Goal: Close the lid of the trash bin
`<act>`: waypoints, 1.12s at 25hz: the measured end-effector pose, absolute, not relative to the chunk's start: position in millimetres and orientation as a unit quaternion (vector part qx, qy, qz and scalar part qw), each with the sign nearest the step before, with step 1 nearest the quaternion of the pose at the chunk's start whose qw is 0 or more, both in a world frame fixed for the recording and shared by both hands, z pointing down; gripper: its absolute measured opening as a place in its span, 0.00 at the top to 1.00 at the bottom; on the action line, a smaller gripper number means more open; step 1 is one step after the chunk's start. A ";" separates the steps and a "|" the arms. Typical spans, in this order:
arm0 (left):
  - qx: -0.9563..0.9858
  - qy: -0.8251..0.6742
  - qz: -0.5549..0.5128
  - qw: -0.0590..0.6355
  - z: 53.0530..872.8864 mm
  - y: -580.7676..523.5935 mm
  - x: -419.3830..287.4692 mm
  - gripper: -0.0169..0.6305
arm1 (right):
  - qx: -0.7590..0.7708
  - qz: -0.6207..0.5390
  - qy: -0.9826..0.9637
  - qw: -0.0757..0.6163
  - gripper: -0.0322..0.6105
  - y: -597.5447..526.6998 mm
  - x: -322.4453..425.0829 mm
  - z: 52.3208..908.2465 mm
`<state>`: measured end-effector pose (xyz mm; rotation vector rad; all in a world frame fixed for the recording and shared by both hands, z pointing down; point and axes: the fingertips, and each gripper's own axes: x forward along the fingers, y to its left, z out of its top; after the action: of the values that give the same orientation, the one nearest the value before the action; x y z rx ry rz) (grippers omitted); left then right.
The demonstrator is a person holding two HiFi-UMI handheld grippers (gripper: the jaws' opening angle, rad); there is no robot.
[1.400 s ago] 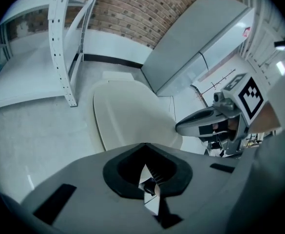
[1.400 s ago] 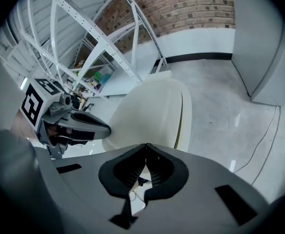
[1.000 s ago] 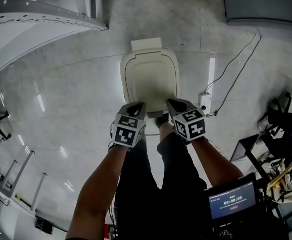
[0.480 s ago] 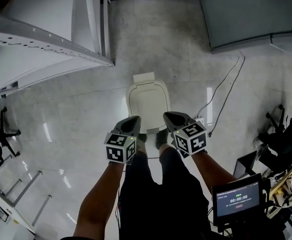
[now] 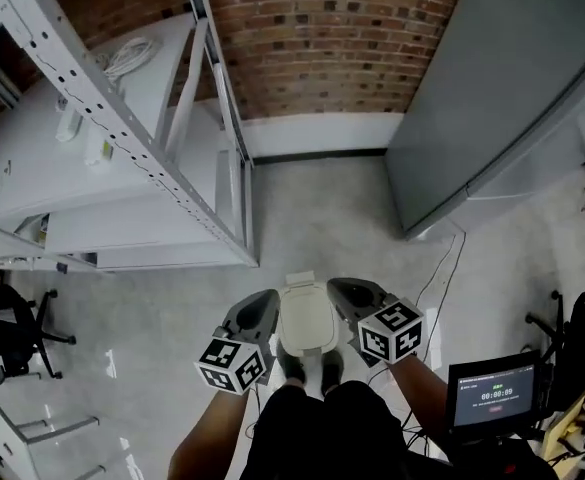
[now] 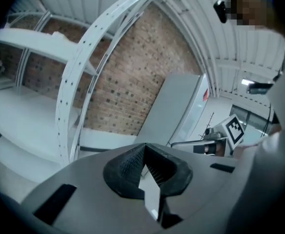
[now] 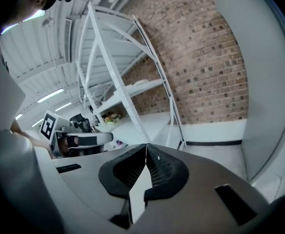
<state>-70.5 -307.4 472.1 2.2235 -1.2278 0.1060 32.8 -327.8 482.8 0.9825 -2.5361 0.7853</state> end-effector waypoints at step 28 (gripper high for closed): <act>0.858 -0.503 -0.013 0.109 257.6 -182.8 -71.7 0.98 | 0.326 0.144 -0.934 -0.006 0.94 -251.5 77.6 273.9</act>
<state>-71.7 -182.8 257.6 2.5222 -1.4785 -0.0381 77.6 -251.5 273.9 1.0290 -2.9466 0.4536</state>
